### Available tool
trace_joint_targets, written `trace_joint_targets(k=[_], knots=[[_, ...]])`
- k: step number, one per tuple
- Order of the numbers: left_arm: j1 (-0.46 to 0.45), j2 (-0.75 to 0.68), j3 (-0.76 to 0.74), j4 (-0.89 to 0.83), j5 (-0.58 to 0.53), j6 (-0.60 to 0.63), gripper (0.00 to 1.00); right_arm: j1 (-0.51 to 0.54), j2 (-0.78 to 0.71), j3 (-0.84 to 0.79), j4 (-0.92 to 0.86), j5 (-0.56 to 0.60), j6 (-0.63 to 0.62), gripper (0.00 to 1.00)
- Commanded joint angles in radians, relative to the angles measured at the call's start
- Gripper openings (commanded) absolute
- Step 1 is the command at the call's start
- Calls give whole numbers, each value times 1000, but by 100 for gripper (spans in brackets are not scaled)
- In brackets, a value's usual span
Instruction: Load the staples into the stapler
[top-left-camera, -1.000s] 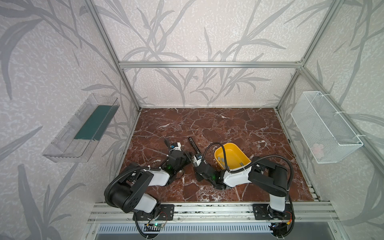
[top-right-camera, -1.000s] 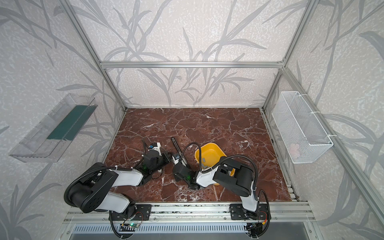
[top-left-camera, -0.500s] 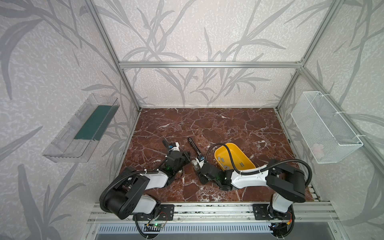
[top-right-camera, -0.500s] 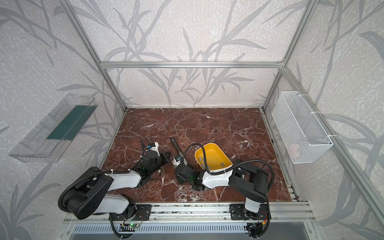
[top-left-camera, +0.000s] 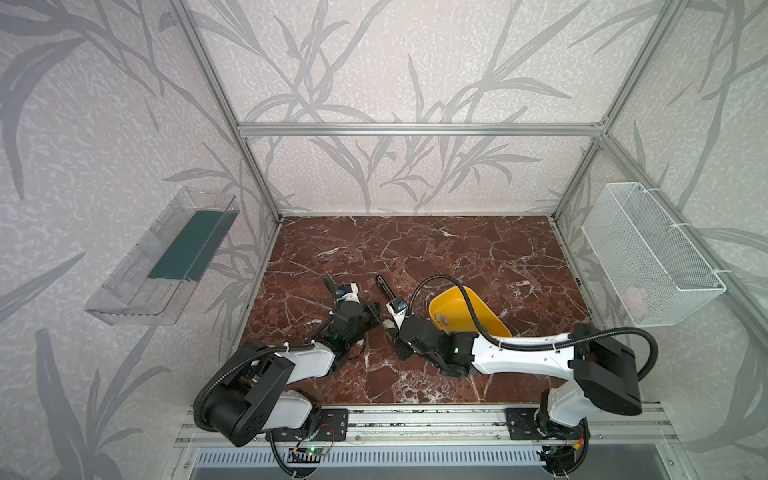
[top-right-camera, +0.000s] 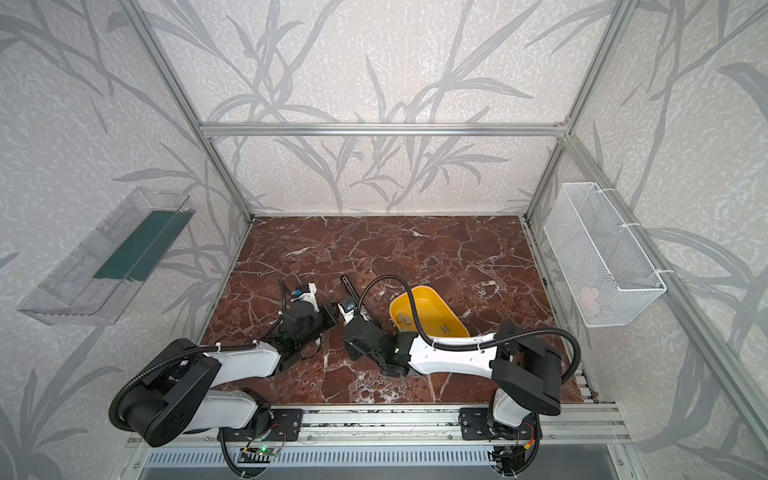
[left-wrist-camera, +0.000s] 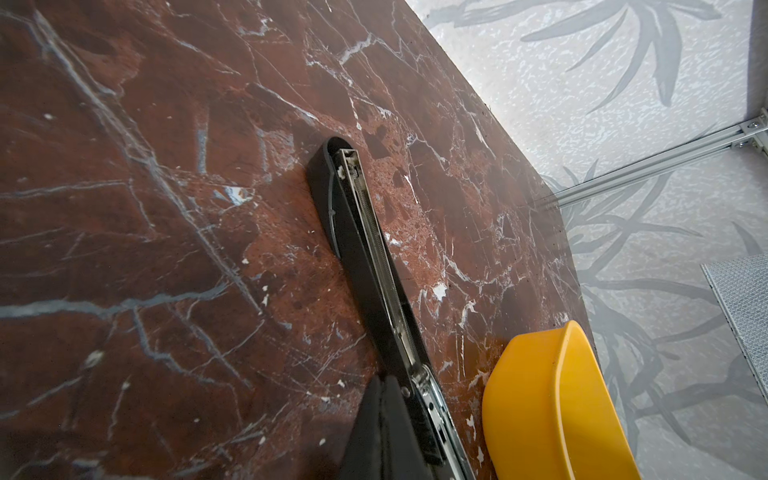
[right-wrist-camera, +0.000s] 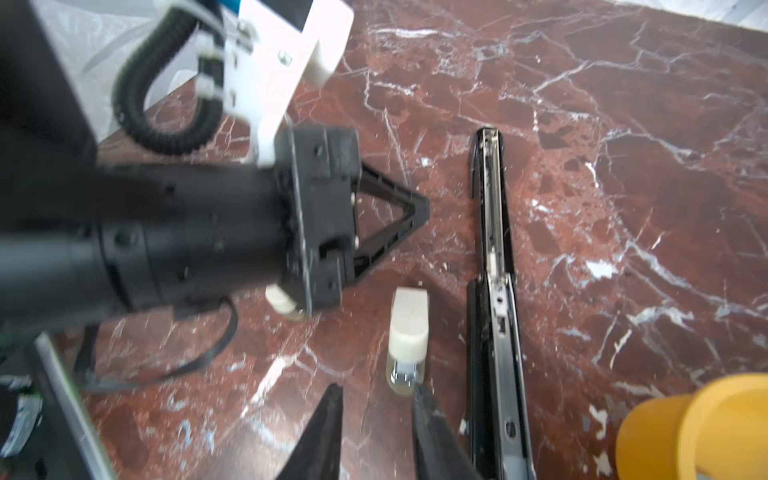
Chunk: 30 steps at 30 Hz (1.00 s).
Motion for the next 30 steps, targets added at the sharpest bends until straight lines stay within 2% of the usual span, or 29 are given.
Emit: trace_joint_targets(k=[1,12,30], knots=[[-3,-34,26,-35,-20,24,0,-21,59,52,-58,24,-21,30],[-3,-51,32,-51,-22,33,0,-56,193,127,-91,32,-21,29],[-3,-1,47,-44,-2,24,6,-50,200,35,-34,-10,35,28]])
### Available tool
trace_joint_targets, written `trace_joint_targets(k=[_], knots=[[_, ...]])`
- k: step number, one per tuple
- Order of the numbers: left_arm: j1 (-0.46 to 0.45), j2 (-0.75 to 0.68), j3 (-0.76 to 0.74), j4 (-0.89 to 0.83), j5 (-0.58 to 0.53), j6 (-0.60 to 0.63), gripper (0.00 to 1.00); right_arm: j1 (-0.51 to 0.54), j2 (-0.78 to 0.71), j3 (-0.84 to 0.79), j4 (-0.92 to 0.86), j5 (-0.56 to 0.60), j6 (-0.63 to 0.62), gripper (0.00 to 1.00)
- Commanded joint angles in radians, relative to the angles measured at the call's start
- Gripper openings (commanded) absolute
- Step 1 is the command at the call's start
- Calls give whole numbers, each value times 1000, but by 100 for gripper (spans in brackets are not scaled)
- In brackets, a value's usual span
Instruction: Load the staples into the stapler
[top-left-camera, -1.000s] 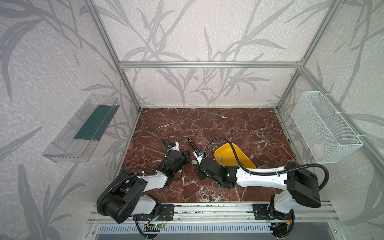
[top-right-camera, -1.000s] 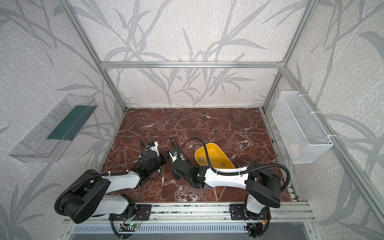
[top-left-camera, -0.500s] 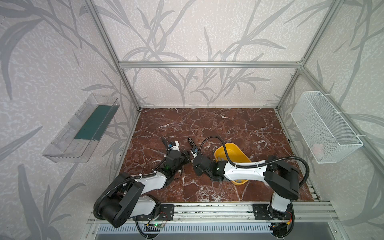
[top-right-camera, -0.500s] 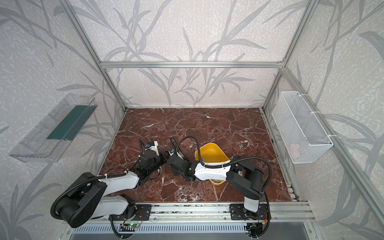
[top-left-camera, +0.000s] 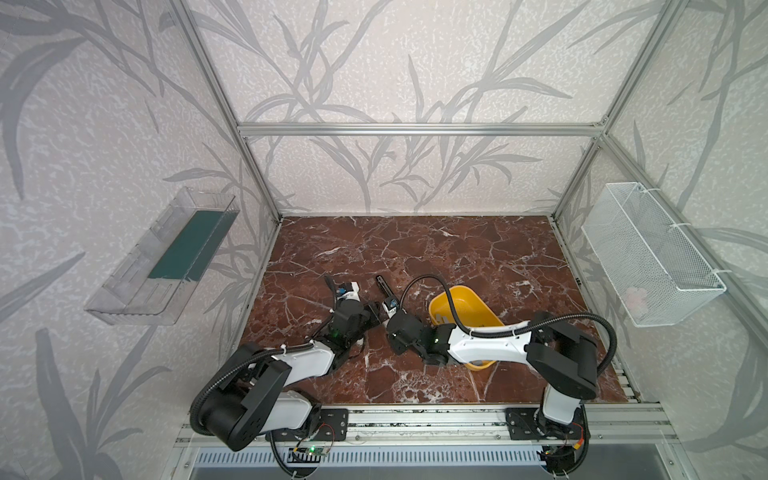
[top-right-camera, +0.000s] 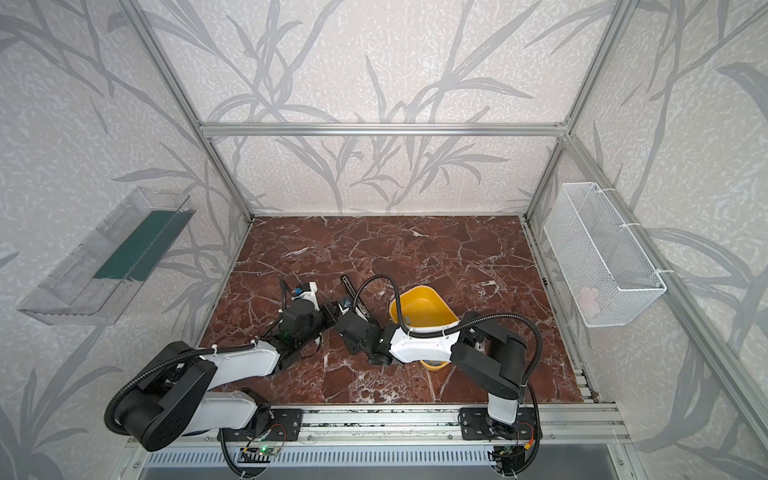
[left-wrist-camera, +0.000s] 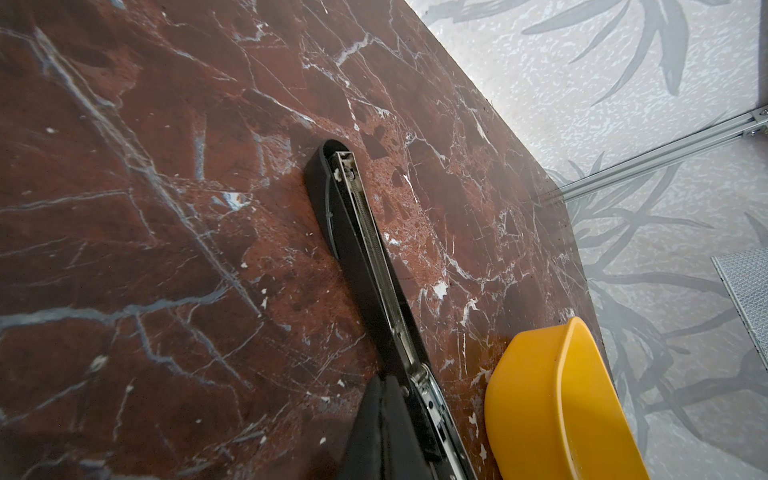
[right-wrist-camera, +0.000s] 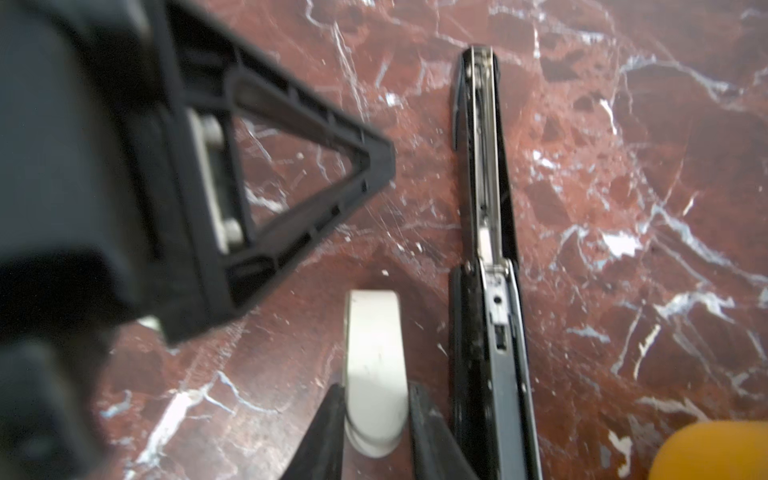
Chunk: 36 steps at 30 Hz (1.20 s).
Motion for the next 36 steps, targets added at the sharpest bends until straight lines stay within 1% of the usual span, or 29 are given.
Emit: trace_joint_targets(k=[1,9,14,22,31,36], knots=[[-3,15,27,1,-1,3,6,3,10,-28,7,0,25,28],[-3,34,31,14,11,-1,6,10,-9,-43,24,-4,25,28],[-3,56,36,25,22,-10,6,11,-23,-19,8,-7,11,28],[-3,80,41,36,37,-13,6,10,20,1,4,-20,20,28],[-3,110,49,45,48,-22,6,25,28,-29,28,-23,39,24],[-2,129,51,64,58,-28,6,38,51,-66,77,-11,66,24]])
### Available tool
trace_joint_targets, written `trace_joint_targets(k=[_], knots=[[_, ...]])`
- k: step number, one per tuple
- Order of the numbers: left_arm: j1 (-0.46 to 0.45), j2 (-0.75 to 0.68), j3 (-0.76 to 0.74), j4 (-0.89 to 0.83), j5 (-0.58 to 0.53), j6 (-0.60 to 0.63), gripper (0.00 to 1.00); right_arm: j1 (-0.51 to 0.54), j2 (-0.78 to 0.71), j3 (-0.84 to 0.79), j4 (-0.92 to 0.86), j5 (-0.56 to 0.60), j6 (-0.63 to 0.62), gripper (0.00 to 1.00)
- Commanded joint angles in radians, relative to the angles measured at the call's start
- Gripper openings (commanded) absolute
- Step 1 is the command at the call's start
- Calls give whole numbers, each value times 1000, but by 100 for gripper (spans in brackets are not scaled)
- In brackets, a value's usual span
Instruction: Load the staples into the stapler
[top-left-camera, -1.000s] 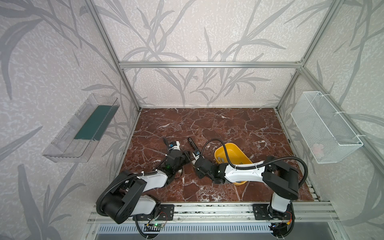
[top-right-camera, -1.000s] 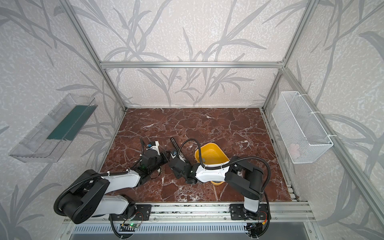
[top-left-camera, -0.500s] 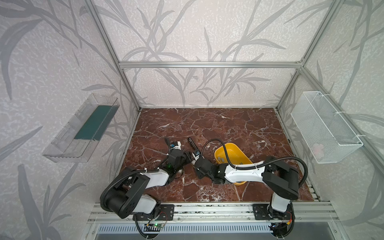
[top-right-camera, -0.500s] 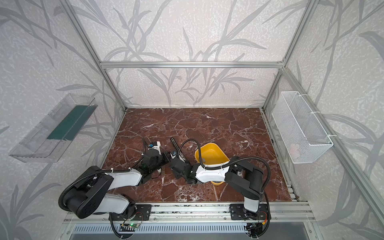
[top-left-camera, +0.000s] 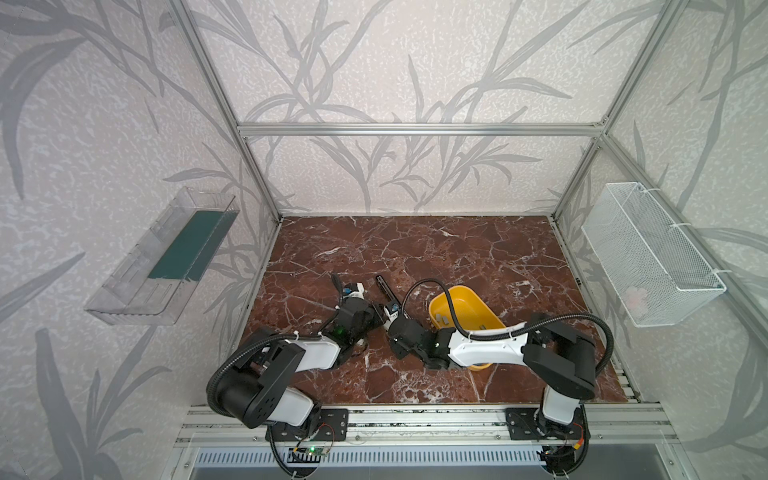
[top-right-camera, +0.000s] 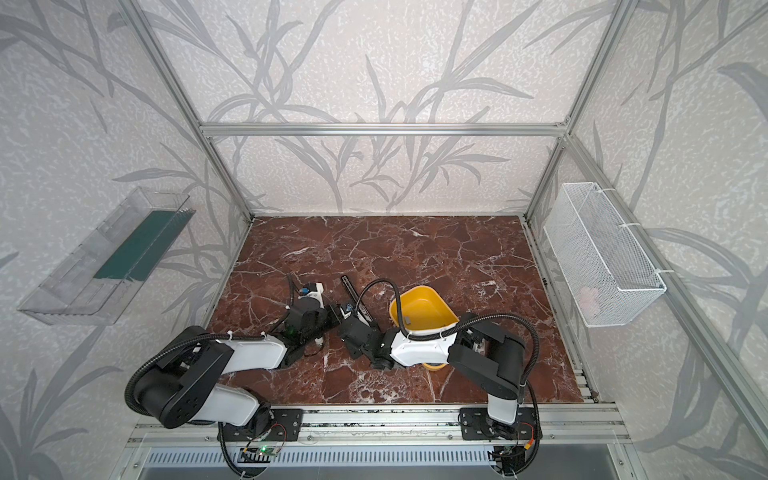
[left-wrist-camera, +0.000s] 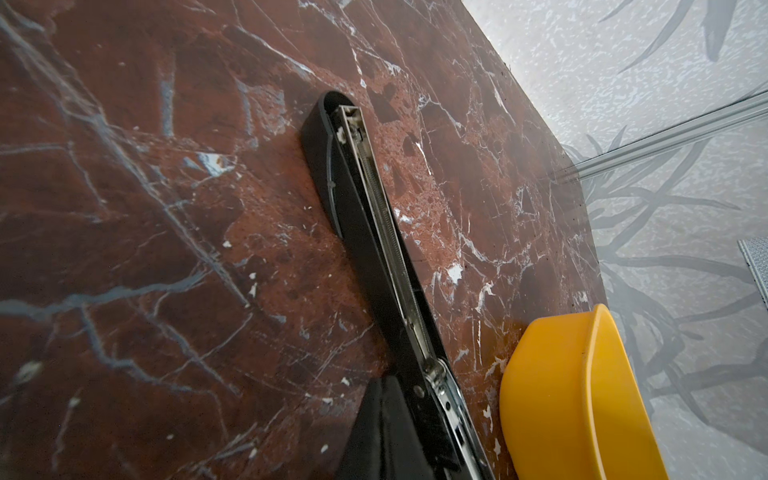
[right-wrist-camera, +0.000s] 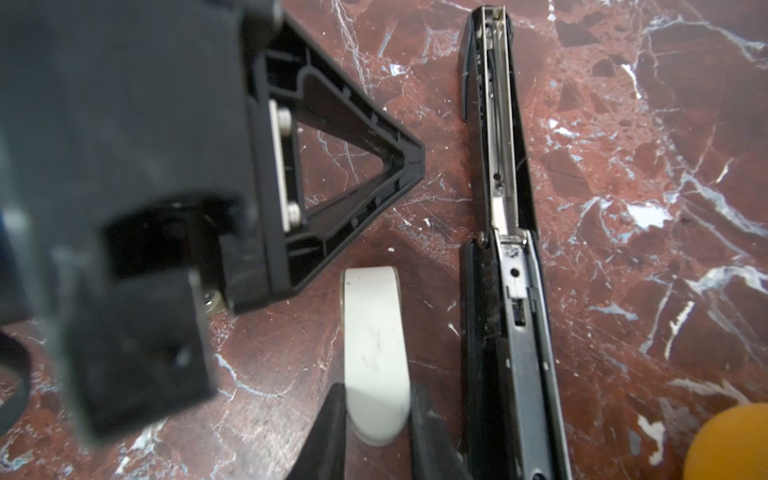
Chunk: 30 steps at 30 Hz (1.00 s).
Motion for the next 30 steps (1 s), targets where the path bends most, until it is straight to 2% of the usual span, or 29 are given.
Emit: trace_joint_targets(k=[1,30], knots=[[-3,12,20,32,5,-17,6,15,44,-33,32,3,32,24],[-2,7,25,24,7,-13,6,32,145,-78,93,-2,116,23]])
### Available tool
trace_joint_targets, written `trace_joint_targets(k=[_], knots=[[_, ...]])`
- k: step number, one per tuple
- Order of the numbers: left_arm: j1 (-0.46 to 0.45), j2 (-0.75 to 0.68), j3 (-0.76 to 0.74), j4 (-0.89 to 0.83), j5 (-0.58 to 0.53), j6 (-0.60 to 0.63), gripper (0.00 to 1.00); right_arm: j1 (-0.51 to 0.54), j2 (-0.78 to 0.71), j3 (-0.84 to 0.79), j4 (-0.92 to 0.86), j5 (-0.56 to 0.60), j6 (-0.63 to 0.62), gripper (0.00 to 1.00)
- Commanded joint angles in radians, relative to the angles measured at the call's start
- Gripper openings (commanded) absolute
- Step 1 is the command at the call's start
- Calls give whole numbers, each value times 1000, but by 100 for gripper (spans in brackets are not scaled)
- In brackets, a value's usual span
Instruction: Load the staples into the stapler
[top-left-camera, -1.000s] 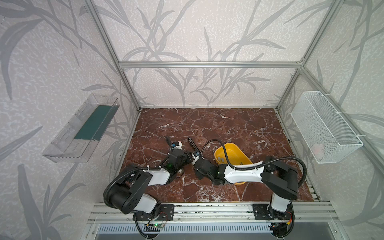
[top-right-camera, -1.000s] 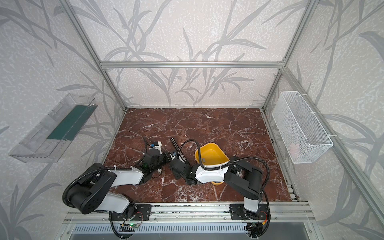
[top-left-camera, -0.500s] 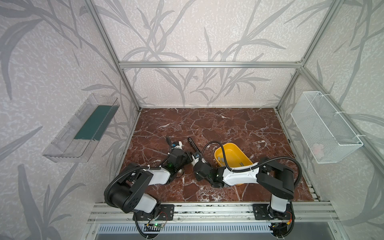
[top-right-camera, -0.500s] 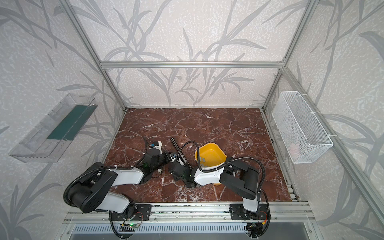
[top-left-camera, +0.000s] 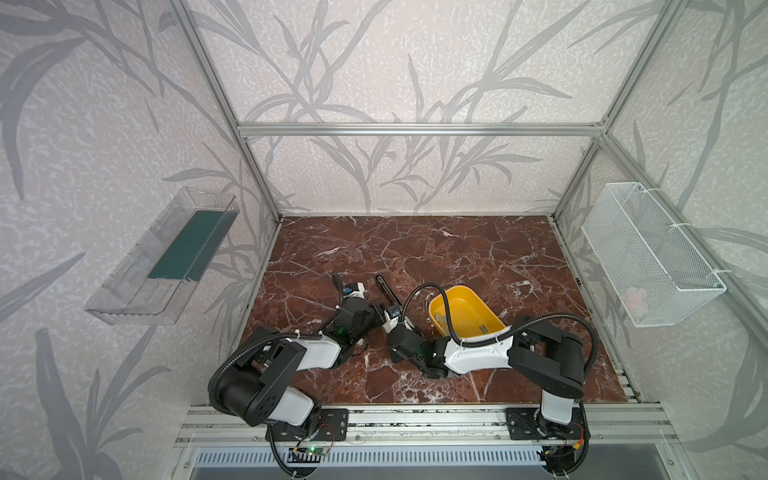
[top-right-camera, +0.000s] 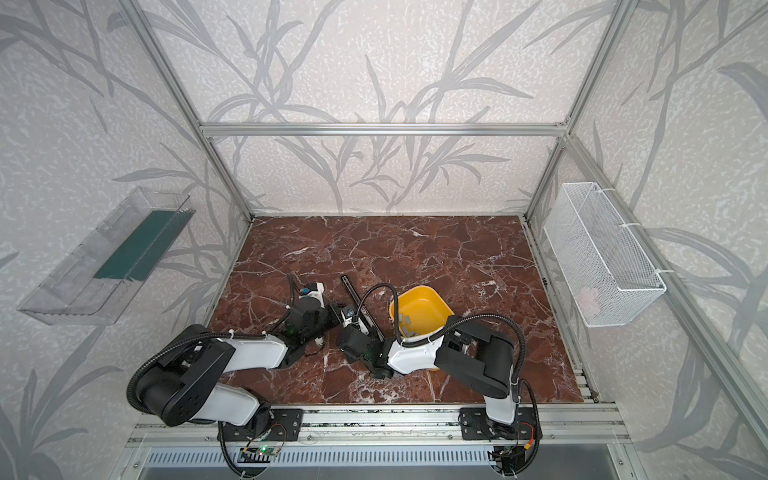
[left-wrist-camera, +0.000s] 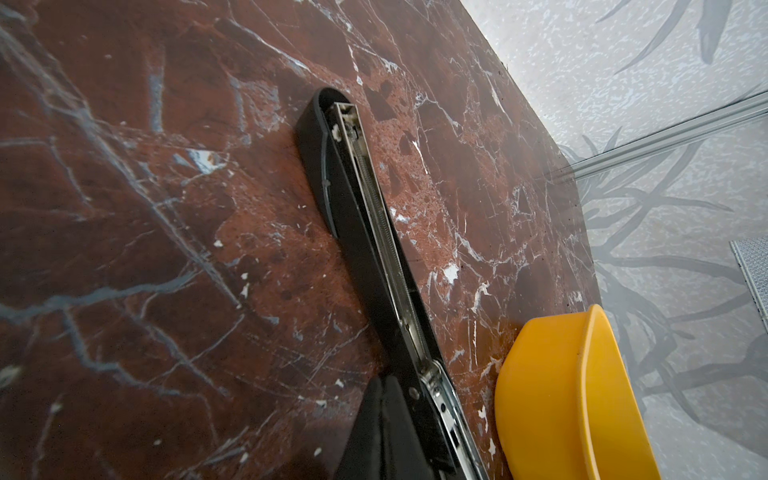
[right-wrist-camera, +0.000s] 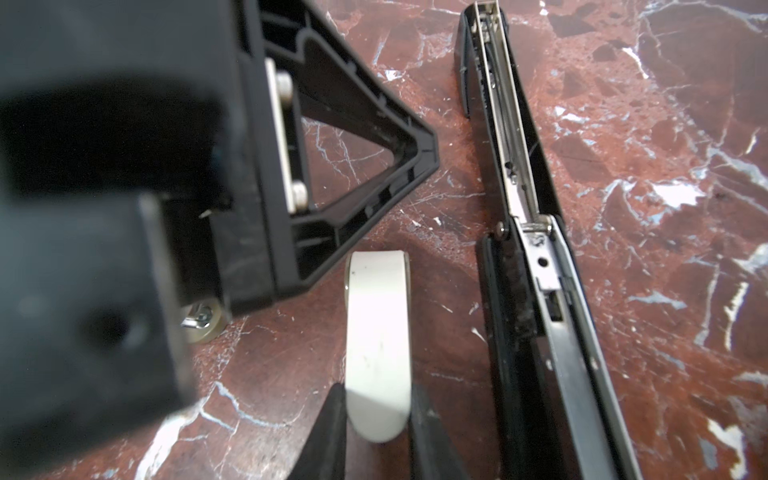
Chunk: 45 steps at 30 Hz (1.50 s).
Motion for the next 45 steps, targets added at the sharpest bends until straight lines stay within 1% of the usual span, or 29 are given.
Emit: trace_joint_targets(k=[1,4,9,15,17,20,23,26,30,33,37,41,45], knots=[[-2,2,22,15,1,-5,6,4,86,-40,-60,-69,39,23],[-1,-1,22,14,0,-5,6,6,94,-35,-54,-76,41,23],[5,-20,4,45,-28,1,6,5,52,8,-102,-66,4,25],[14,-94,21,-46,-46,47,7,5,8,83,-164,-33,-53,29],[16,-125,26,-81,-58,62,8,6,6,101,-176,-30,-62,30],[21,-168,31,-132,-80,79,10,5,4,111,-186,-24,-70,32],[25,-195,29,-148,-91,90,11,6,-4,112,-188,-22,-72,32],[29,-205,27,-156,-96,92,11,6,-25,97,-180,-22,-77,40],[39,-215,26,-163,-97,95,11,6,-80,73,-177,-7,-92,47],[60,-235,25,-184,-96,98,11,4,-99,60,-169,1,-97,49],[122,-299,17,-242,-102,93,12,5,-65,59,-160,-2,-77,50],[179,-390,16,-325,-136,108,21,5,-2,86,-160,-12,-54,50],[189,-479,26,-387,-171,159,25,5,55,122,-176,-4,-42,50]])
